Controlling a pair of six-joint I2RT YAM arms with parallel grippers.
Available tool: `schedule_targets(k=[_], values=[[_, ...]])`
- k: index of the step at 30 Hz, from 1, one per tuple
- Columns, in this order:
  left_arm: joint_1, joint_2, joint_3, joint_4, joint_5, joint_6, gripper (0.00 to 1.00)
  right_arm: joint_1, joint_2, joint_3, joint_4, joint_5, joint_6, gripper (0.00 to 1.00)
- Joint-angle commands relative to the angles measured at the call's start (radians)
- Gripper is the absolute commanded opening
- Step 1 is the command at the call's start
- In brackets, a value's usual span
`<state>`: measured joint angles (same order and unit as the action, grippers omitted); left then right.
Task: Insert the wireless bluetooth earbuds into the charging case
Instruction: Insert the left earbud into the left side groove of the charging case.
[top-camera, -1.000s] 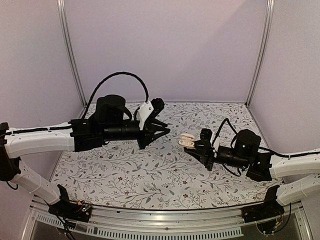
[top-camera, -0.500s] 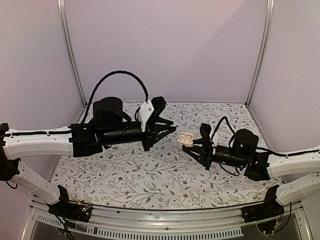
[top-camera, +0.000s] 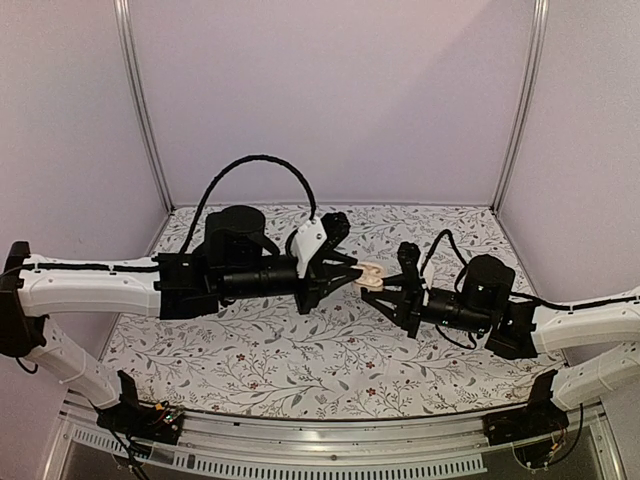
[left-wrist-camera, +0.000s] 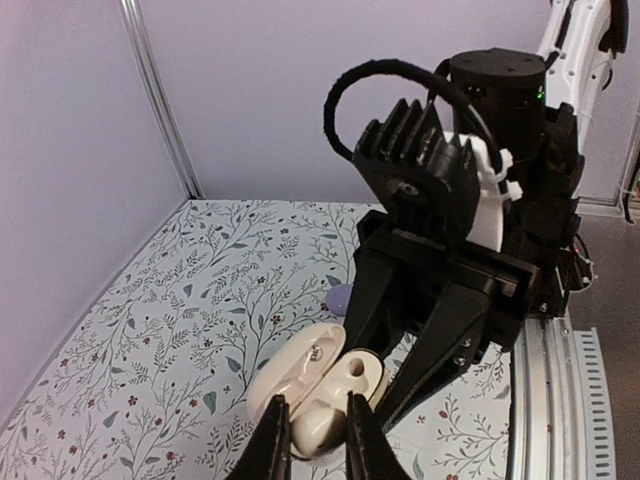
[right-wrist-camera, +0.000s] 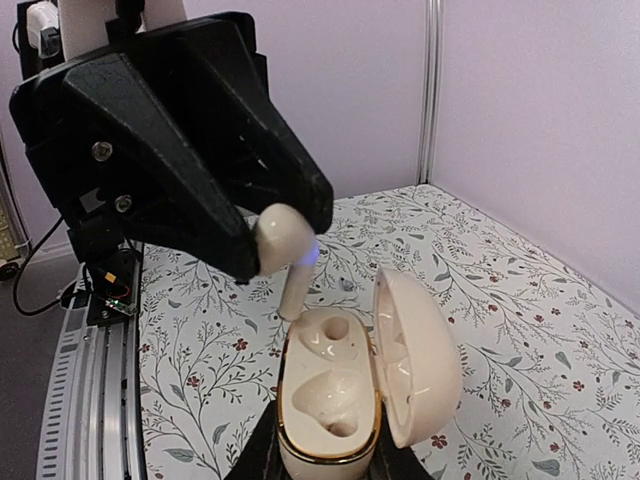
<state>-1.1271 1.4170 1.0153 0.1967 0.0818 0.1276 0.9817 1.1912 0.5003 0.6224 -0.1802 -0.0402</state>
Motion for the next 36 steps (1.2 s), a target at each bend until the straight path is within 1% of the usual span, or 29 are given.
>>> schedule_targets(k=[1, 11, 20, 28, 32, 35, 36], values=[[-0.014, 0.023, 0.037, 0.007, -0.017, 0.023, 0.09, 0.005, 0.010, 0.026, 0.028, -0.028, 0.023, 0.05], [-0.014, 0.047, 0.063, -0.044, -0.062, 0.070, 0.08, 0.005, 0.001, 0.020, 0.027, -0.026, 0.022, 0.04], [-0.014, 0.062, 0.062, -0.047, -0.072, 0.070, 0.08, 0.005, -0.018, 0.017, 0.028, -0.010, 0.034, 0.04], [-0.028, 0.086, 0.084, -0.071, -0.059, 0.077, 0.10, 0.005, -0.015, 0.024, 0.029, 0.027, 0.036, 0.03], [-0.031, 0.097, 0.094, -0.087, -0.078, 0.078, 0.10, 0.005, -0.019, 0.024, 0.030, 0.040, 0.036, 0.03], [-0.035, 0.095, 0.094, -0.087, -0.079, 0.080, 0.10, 0.005, -0.027, 0.022, 0.029, 0.064, 0.069, 0.03], [-0.036, 0.093, 0.093, -0.086, -0.099, 0.083, 0.10, 0.005, -0.031, 0.021, 0.029, 0.073, 0.074, 0.03]])
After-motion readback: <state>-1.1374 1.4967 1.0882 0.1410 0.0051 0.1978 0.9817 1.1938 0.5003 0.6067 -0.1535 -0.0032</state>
